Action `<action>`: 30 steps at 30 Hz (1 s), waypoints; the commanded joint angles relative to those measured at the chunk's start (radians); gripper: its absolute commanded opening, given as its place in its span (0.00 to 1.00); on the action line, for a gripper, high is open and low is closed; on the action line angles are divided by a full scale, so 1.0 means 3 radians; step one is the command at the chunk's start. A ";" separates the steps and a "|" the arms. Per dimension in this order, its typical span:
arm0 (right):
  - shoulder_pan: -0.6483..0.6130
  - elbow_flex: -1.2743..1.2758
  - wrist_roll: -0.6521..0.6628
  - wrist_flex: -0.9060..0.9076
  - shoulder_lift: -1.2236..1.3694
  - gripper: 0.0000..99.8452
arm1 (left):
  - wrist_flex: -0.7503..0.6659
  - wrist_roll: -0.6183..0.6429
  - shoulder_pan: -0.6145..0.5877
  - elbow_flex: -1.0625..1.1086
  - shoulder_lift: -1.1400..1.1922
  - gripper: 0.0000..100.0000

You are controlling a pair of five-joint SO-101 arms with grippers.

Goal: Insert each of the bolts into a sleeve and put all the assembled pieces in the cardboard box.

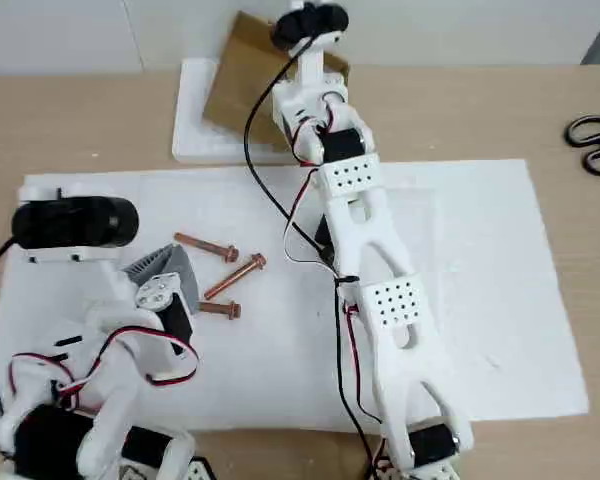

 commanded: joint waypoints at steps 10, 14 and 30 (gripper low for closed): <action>-0.0008 -0.0542 0.0015 0.1230 -0.0468 0.22 | -0.0010 0.0026 -0.0020 -0.0013 -0.0031 0.01; -0.0013 -0.0777 0.0010 0.2007 -0.0565 0.22 | -0.0010 0.0026 -0.0020 -0.0013 -0.0031 0.01; 0.0008 -0.0772 -0.0066 0.3301 -0.0841 0.21 | 0.0005 0.0026 -0.0026 -0.0033 -0.0031 0.01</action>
